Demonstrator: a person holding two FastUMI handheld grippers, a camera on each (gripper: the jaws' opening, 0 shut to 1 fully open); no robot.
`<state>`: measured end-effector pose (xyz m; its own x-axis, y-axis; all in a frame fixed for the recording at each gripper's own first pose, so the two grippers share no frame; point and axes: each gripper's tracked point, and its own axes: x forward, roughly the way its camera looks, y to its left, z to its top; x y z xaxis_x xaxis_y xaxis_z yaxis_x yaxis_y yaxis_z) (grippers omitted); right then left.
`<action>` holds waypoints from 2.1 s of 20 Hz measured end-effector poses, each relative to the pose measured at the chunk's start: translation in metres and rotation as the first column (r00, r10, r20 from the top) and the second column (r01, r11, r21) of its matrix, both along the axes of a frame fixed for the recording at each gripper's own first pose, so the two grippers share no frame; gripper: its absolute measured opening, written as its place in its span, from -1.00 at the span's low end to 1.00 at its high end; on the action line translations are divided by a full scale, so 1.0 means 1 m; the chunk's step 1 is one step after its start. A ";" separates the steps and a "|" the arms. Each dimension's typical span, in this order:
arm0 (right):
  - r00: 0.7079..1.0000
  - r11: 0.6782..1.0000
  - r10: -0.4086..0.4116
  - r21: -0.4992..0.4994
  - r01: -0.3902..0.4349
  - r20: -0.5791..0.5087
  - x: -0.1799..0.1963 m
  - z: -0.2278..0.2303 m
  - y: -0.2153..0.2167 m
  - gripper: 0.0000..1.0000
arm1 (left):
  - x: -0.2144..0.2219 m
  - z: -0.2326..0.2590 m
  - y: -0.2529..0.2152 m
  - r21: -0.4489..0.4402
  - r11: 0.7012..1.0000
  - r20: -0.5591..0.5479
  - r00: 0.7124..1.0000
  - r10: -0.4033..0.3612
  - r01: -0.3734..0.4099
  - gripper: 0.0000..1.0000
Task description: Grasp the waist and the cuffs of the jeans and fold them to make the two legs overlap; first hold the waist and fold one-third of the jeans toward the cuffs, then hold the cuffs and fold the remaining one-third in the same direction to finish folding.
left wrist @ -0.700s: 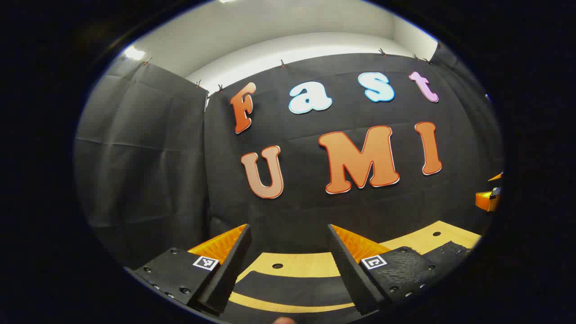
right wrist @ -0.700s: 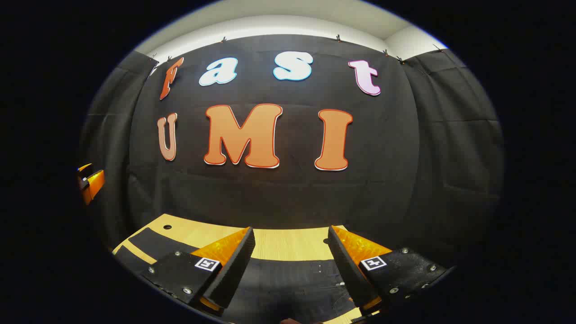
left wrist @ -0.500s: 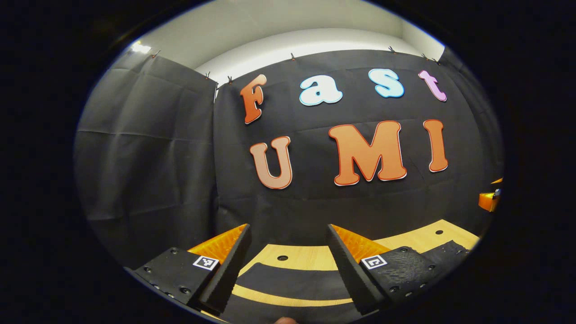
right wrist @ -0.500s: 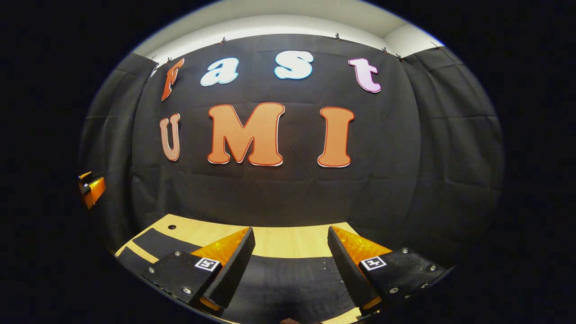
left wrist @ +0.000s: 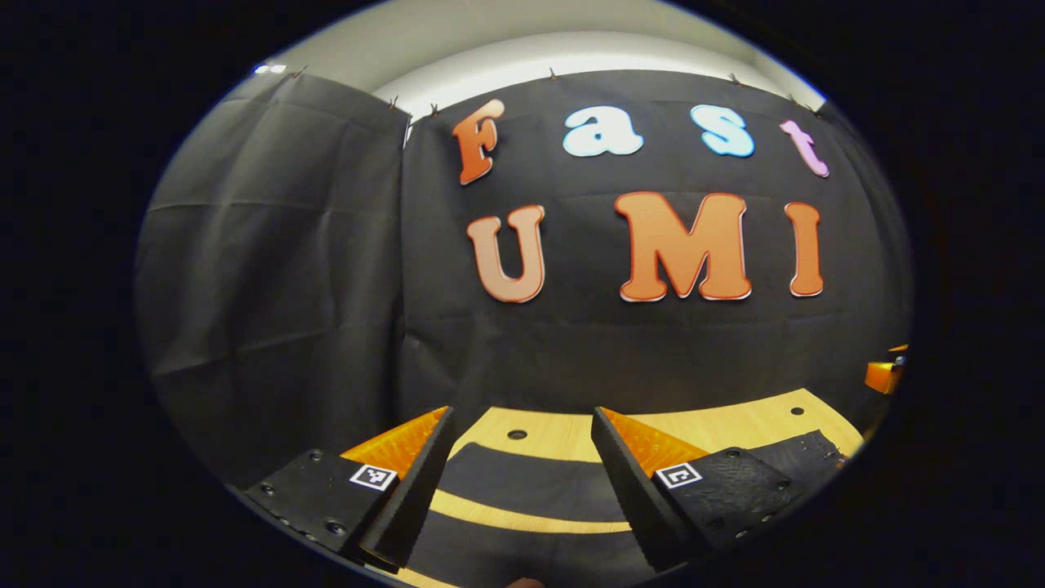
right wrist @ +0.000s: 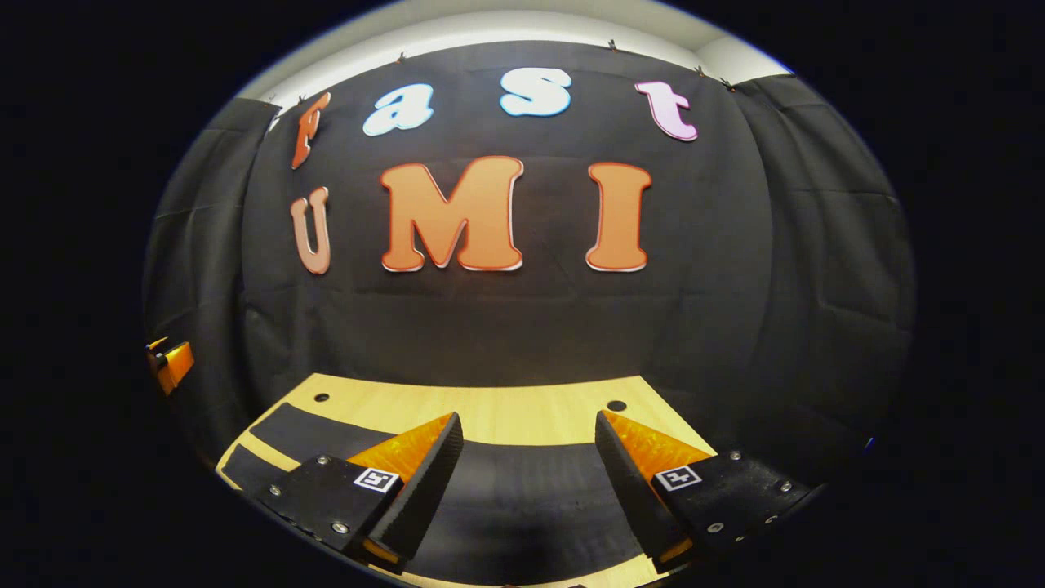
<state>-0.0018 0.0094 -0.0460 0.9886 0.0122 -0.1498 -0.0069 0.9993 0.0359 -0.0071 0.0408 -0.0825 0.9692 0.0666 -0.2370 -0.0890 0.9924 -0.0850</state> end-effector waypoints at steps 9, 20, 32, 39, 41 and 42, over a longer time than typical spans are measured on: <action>0.901 0.957 -0.146 0.172 0.233 -0.408 -0.007 -0.109 -0.053 0.94 | -0.017 -0.168 0.128 -0.102 0.972 -0.492 0.860 0.137 -0.214 1.00; 0.673 0.883 -0.155 0.204 0.422 -0.723 -0.009 -0.222 -0.096 0.96 | -0.078 -0.327 0.149 -0.214 0.826 -0.902 0.430 0.038 -0.521 0.97; 0.496 0.831 -0.167 0.149 0.536 -0.852 -0.012 -0.293 -0.146 0.96 | -0.099 -0.395 0.170 -0.071 0.635 -0.993 0.116 0.029 -0.769 0.95; 0.419 0.782 -0.179 0.129 0.609 -0.890 -0.014 -0.317 -0.168 0.96 | -0.087 -0.395 0.168 -0.054 0.582 -0.996 0.087 0.029 -0.812 0.96; 0.369 0.750 -0.189 0.108 0.652 -0.910 -0.010 -0.332 -0.170 0.95 | -0.089 -0.395 0.168 -0.055 0.576 -0.996 0.085 0.025 -0.816 0.96; 0.319 0.737 -0.169 0.095 0.670 -0.933 -0.012 -0.336 -0.164 0.92 | -0.088 -0.395 0.168 -0.056 0.574 -0.996 0.081 0.019 -0.817 0.95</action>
<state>-0.0141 -0.1542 -0.3818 0.2227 -0.0605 -0.9730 0.6910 0.7139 0.1138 -0.0953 0.2089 -0.4779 -0.1108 -0.1370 -0.9844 -0.8664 0.4986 0.0281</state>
